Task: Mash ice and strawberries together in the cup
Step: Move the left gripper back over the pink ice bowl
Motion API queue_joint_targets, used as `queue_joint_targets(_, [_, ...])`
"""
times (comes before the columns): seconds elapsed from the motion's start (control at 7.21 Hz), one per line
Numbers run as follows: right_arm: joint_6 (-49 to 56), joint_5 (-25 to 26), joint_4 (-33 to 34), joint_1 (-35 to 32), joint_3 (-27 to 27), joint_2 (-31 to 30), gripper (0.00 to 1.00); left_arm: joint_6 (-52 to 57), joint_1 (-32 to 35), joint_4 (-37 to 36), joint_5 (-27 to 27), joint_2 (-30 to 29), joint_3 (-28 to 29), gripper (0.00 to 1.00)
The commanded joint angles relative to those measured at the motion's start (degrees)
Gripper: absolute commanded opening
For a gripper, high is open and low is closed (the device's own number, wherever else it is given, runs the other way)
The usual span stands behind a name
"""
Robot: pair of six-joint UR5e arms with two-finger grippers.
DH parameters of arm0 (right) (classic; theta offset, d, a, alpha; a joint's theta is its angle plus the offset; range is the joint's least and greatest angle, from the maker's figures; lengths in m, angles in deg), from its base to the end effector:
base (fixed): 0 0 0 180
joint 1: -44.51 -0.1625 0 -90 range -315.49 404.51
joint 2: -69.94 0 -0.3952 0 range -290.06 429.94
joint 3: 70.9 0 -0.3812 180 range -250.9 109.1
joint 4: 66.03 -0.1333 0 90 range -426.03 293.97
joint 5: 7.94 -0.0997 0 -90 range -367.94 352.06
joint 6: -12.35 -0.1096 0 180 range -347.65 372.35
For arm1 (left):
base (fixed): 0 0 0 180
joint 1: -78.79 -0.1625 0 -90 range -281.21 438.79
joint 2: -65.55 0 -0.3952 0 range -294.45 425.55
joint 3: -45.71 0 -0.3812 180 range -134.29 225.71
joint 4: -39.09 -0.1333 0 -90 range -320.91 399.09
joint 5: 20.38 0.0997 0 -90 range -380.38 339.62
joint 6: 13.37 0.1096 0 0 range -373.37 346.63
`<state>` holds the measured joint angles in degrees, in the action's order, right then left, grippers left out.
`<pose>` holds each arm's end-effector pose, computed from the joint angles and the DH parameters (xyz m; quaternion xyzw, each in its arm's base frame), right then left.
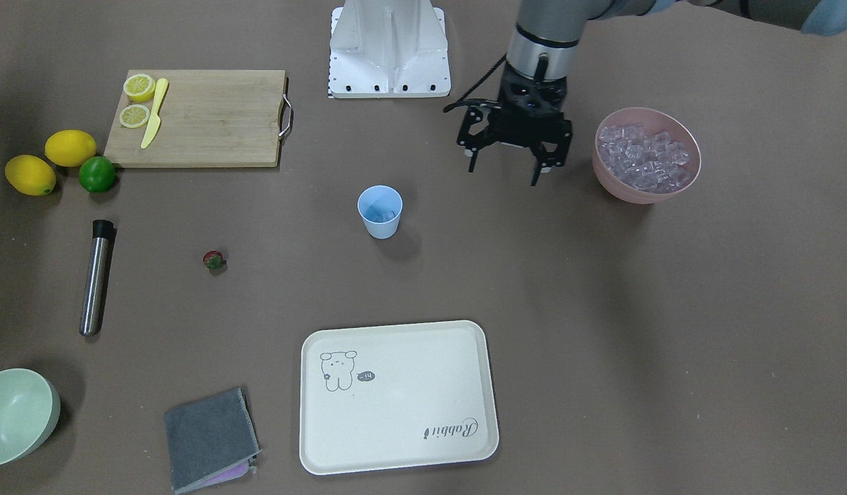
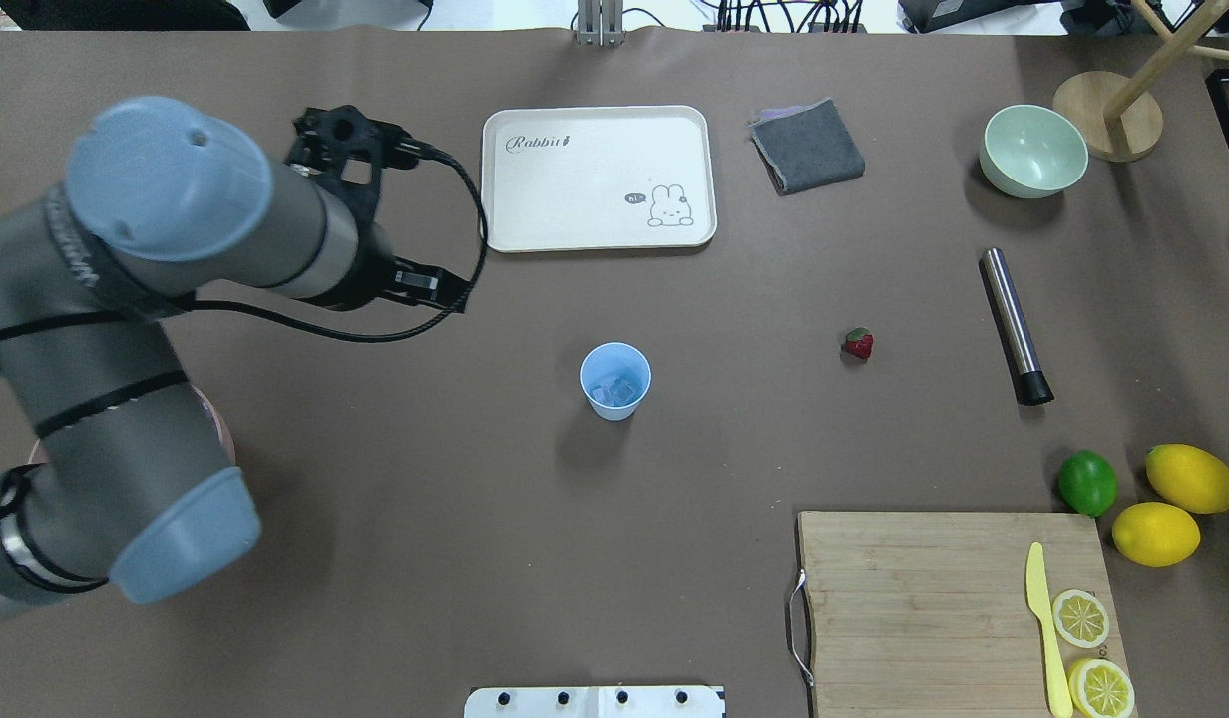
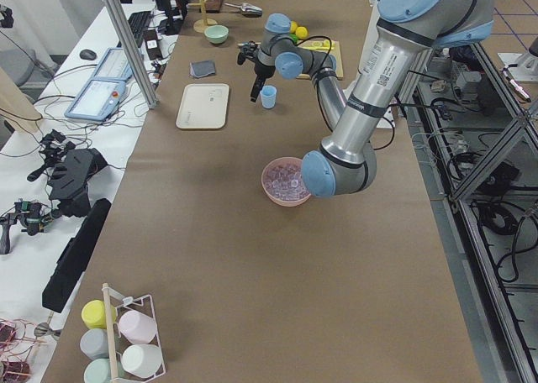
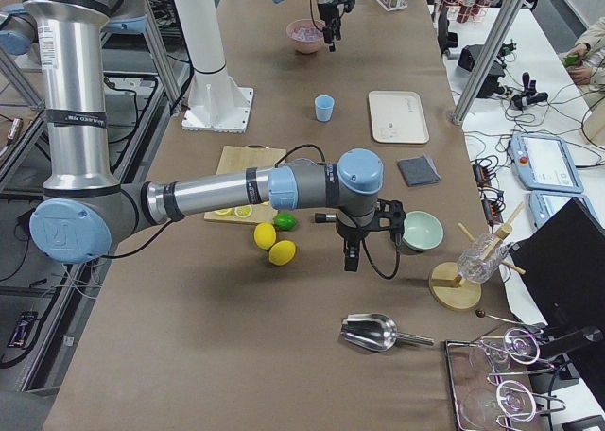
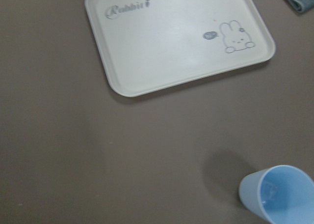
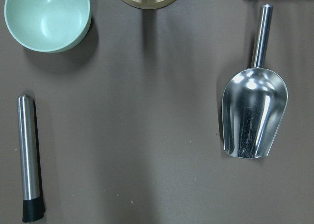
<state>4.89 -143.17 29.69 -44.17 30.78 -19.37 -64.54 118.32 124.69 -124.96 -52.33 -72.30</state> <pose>0.0443 -0.4862 0.5411 0.0240 -0.3869 0.0271 0.9214 0.3520 -0.4276 0.1842 0.1836 0.4062 0.0497 0.8938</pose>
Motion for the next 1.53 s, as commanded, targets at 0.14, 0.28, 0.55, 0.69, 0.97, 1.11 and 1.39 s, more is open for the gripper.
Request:
queue_joint_targets(0.14, [-0.01, -0.13, 0.00, 0.18, -0.34, 0.02, 1.00, 0.63, 4.94, -1.14, -3.52, 17.89, -10.89, 0.98])
queue_joint_targets(0.28, [-0.01, -0.13, 0.00, 0.26, -0.34, 0.02, 1.00, -0.59, 4.94, -0.79, -3.78, 22.99, -13.80, 0.98])
queue_joint_targets(0.55, [-0.01, -0.13, -0.09, 0.61, -0.34, 0.02, 1.00, -13.55, 4.77, 2.18, -3.78, 26.72, -14.44, 0.98])
queue_joint_targets(0.69, [-0.01, -0.13, -0.09, 0.79, -0.34, 0.19, 1.00, -15.00, 4.77, 6.37, -3.87, 30.65, -14.27, 0.98])
queue_joint_targets(0.97, [-0.01, 0.05, -0.09, 1.32, -0.43, 0.46, 1.00, -16.15, 4.24, 15.78, -3.78, 34.46, -9.73, 0.98])
queue_joint_targets(1.11, [-0.01, 0.14, -0.09, 1.41, -0.35, 0.46, 1.00, -19.64, 2.15, 21.04, -3.61, 35.34, -7.00, 0.98])
queue_joint_targets(1.39, [0.08, 0.23, -0.09, 1.58, -0.52, 0.81, 1.00, -22.31, -0.93, 24.26, -3.08, 36.31, -5.39, 0.98])
